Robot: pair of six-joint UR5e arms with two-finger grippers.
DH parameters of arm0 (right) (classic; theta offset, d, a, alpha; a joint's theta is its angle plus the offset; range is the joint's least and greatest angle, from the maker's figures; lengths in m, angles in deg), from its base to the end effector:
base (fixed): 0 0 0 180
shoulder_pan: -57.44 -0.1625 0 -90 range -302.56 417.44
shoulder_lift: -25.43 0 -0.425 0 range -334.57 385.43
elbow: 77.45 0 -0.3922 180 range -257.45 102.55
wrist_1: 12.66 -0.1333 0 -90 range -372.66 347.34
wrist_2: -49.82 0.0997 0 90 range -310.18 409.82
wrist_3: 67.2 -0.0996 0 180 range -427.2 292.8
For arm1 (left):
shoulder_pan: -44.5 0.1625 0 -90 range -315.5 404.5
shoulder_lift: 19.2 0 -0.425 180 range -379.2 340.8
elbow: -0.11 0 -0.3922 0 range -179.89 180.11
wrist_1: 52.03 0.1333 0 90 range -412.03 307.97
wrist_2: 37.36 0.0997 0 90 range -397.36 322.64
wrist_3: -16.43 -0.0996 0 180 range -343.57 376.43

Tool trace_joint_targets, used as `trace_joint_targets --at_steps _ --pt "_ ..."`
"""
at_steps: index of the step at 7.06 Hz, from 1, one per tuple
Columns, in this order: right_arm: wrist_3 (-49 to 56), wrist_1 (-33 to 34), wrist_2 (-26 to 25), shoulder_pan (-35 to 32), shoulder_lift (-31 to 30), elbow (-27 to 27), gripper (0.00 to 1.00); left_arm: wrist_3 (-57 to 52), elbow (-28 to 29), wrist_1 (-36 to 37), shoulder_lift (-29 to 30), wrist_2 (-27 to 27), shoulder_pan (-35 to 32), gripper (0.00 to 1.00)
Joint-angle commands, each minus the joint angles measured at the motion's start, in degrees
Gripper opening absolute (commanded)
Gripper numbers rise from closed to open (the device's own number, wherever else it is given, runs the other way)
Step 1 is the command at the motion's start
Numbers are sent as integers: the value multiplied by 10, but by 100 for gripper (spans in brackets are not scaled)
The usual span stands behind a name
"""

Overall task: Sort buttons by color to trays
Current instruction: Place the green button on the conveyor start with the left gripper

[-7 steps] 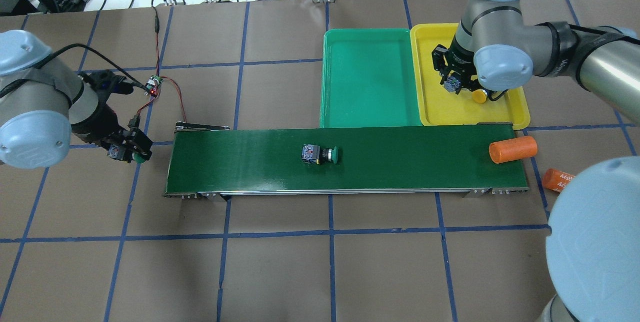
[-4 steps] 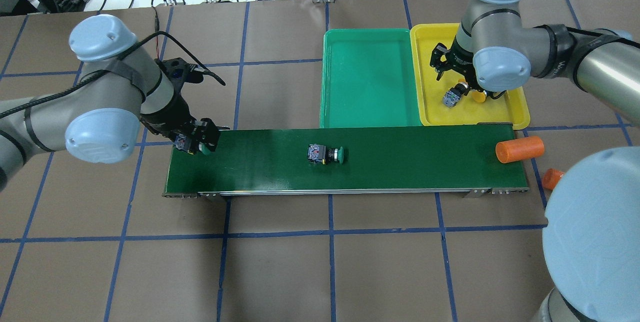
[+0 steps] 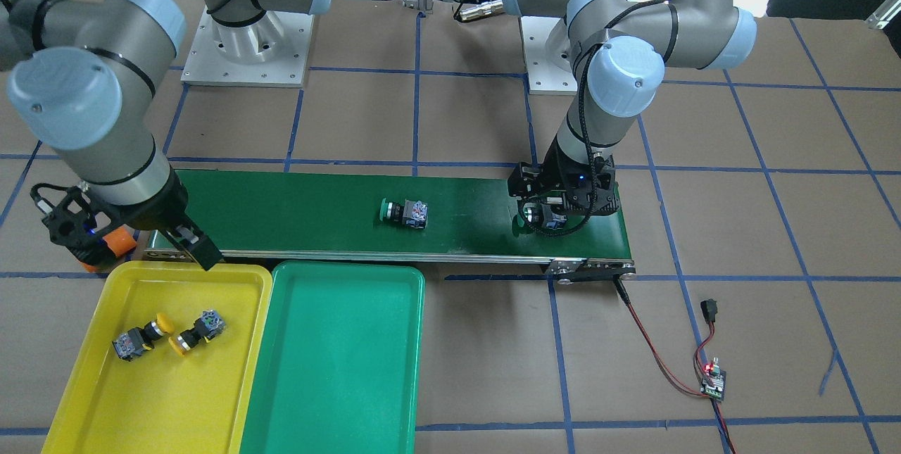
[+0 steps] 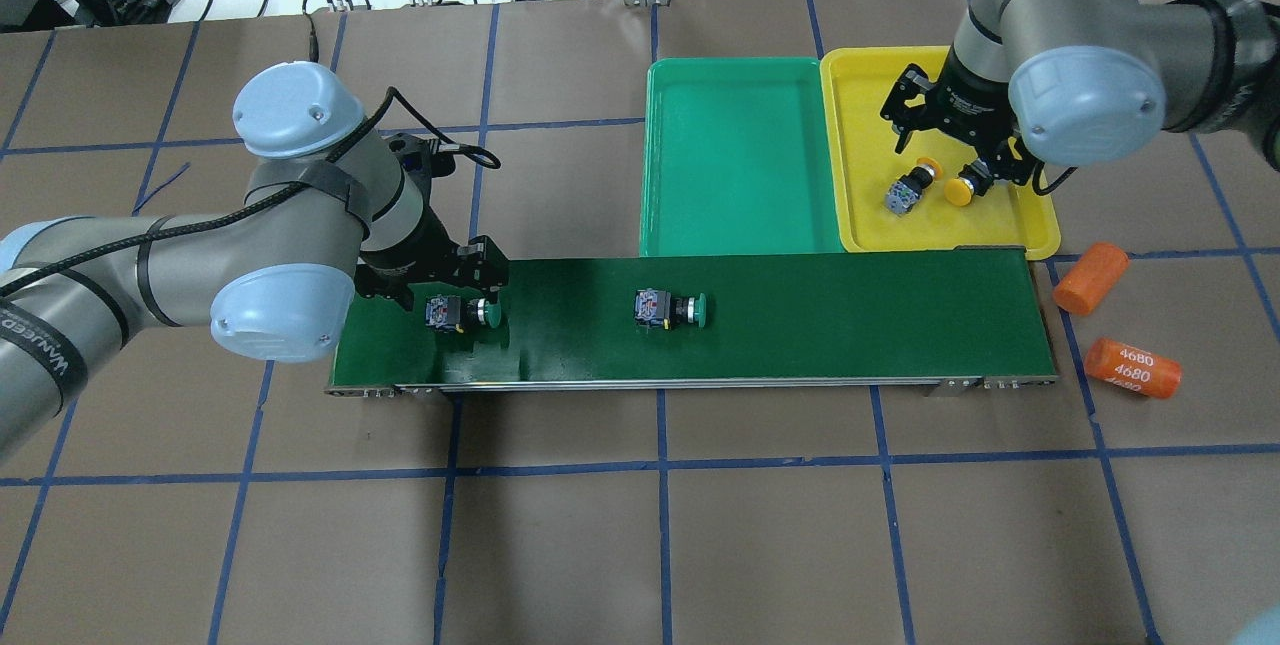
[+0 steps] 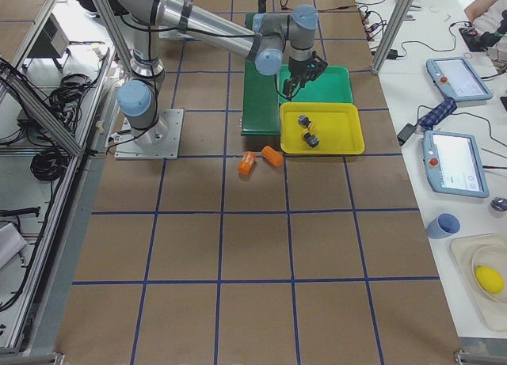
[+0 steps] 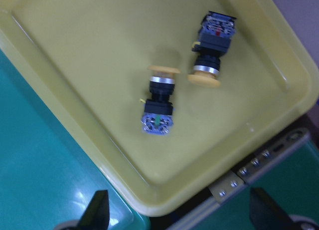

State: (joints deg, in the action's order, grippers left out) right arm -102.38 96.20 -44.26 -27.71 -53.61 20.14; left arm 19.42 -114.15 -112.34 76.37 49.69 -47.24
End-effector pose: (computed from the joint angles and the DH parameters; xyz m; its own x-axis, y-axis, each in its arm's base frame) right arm 0.0790 -0.5616 0.3562 -0.7636 0.6433 0.0550 0.6417 0.7656 -0.0454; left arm -0.1530 -0.4765 0.2907 -0.9984 -0.0220 0.0513 -0.0217 0.9998 0.0051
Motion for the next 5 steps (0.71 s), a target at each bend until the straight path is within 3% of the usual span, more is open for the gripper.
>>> trace_joint_targets --at_steps 1,2,3,4,5 --pt "-46 -79 -28 1 -79 1 100 2 47 -78 -58 -3 -8 100" --pt "-54 -137 -70 2 -89 9 100 2 95 -184 -88 -6 -18 100" --pt "-83 -145 -67 1 -91 18 100 3 126 -238 -105 -9 -35 100" --pt "-121 -139 -45 -4 -99 22 100 3 144 -252 -119 -2 -48 100" --pt "-145 -137 45 -4 -102 24 100 3 152 -282 -124 -5 -48 100"
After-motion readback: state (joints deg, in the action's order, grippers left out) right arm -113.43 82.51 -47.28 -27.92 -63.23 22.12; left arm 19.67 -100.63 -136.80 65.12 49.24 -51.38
